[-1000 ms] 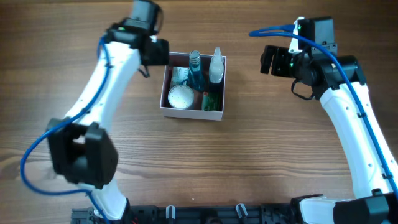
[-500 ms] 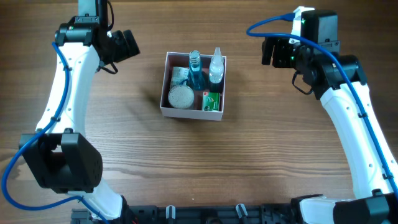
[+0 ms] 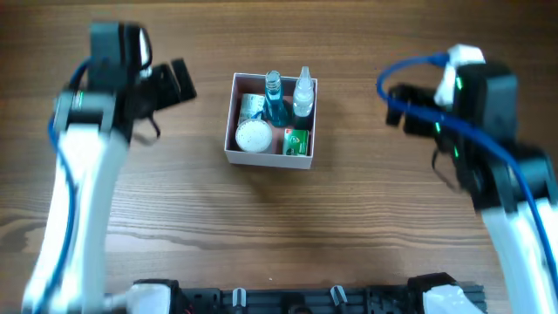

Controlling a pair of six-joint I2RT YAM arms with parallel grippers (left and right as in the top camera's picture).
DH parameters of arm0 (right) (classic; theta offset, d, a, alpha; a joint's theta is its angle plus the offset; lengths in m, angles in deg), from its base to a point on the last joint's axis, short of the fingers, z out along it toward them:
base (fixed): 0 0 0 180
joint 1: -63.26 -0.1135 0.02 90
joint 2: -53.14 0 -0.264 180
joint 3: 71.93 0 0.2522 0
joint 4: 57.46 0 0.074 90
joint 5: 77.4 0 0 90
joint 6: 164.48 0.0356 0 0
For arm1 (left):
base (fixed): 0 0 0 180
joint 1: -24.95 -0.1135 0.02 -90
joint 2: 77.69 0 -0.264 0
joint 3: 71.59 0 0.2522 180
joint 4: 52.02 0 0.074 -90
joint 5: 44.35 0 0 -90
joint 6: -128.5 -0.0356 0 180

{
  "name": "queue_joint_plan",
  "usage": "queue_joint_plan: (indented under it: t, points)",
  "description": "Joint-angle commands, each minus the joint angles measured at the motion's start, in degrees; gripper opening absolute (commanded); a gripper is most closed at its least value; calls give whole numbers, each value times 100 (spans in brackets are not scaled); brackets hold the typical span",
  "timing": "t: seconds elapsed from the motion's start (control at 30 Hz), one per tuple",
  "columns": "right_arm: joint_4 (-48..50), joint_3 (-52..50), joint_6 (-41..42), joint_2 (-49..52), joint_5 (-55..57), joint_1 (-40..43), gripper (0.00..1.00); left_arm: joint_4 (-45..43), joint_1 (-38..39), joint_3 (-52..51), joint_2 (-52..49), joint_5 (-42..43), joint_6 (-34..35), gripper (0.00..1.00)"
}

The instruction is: Pack container

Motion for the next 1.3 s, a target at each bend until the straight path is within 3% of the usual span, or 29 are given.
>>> queue_joint_plan:
  t: [0.0, 0.17, 0.37, 0.6, 1.13, 1.27]
  points:
    - [9, -1067, 382, -1071, 125, 13, 100, -258, 31, -1366, 1462, 79, -96, 100]
    - [-57, -2518, 420, -2861, 125, 13, 100, -529, 31, -3077, 3801, 76, -114, 100]
    - [-111, -3010, 433, -3676, 120, 13, 100, -468, 31, -3560, 5311, 109, -70, 100]
    - [-76, -3010, 1069, -3589, 98, 13, 100, -278, 28, -3560, 5587, 247, -74, 100]
    - [-37, -3025, 988, -3558, 275, 15, 100, 492, 28, -3560, 5582, 247, -74, 100]
    - [1115, -3386, -223, -3663, -55, 42, 100, 492, 28, -3560, 5582, 247, -74, 100]
